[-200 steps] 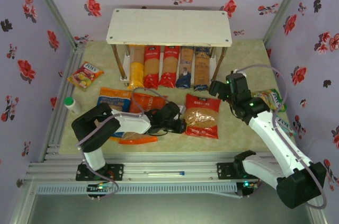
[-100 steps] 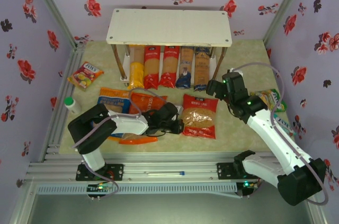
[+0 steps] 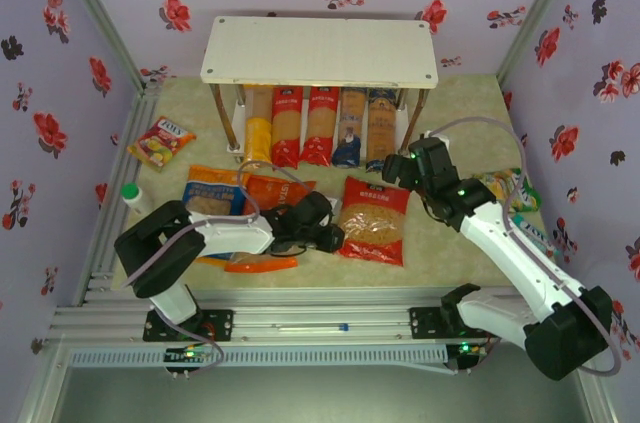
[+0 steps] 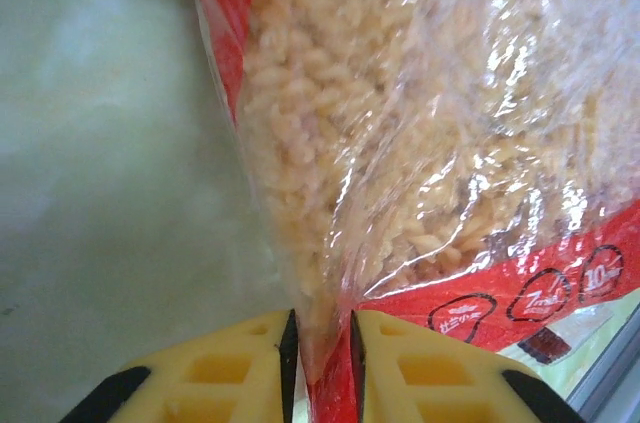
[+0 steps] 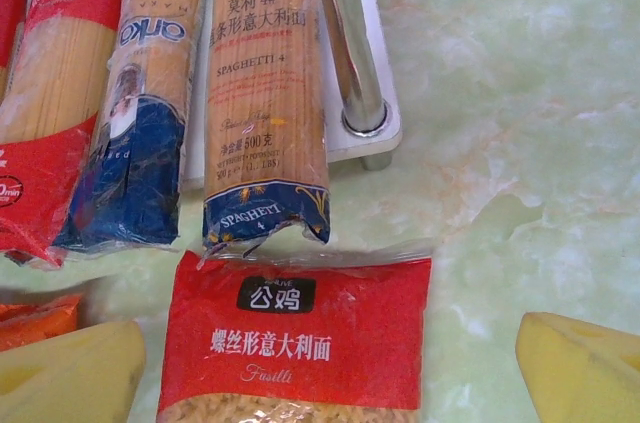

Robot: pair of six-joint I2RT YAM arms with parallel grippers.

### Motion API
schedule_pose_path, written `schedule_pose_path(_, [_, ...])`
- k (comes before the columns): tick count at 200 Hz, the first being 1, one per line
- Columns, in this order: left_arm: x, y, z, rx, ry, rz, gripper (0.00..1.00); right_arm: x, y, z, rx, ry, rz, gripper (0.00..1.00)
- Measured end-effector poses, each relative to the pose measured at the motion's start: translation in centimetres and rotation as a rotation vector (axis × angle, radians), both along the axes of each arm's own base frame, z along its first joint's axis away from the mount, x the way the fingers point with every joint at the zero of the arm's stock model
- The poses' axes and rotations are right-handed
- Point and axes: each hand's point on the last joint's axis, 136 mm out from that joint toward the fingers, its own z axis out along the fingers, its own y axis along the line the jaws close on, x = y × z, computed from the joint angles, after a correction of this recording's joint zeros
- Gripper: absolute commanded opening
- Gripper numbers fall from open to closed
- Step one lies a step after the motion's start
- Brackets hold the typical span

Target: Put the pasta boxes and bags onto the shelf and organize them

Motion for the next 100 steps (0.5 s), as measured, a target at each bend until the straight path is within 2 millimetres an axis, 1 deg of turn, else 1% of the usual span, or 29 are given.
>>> schedule_pose_path(13, [0.3, 0.0, 0.9, -0.012, -0.026, 0.002, 0.30, 0.1, 0.2, -0.2, -0.002, 0.003, 0.005, 0.96])
schedule_pose_path(48, [0.9, 0.0, 3.7, -0.056, -0.098, 0.001, 0.31, 0.3, 0.7, -1.1, -0.014, 0.028, 0.016, 0.96])
schedule_pose_path(73, [1.2, 0.1, 5.7, -0.087, -0.147, 0.002, 0.31, 0.4, 1.1, -1.3, -0.016, 0.031, 0.025, 0.96])
schedule_pose_path(100, [1.2, 0.6, 6.9, -0.101, -0.187, 0.003, 0.31, 0.6, 1.4, -1.3, -0.012, 0.025, 0.029, 0.96])
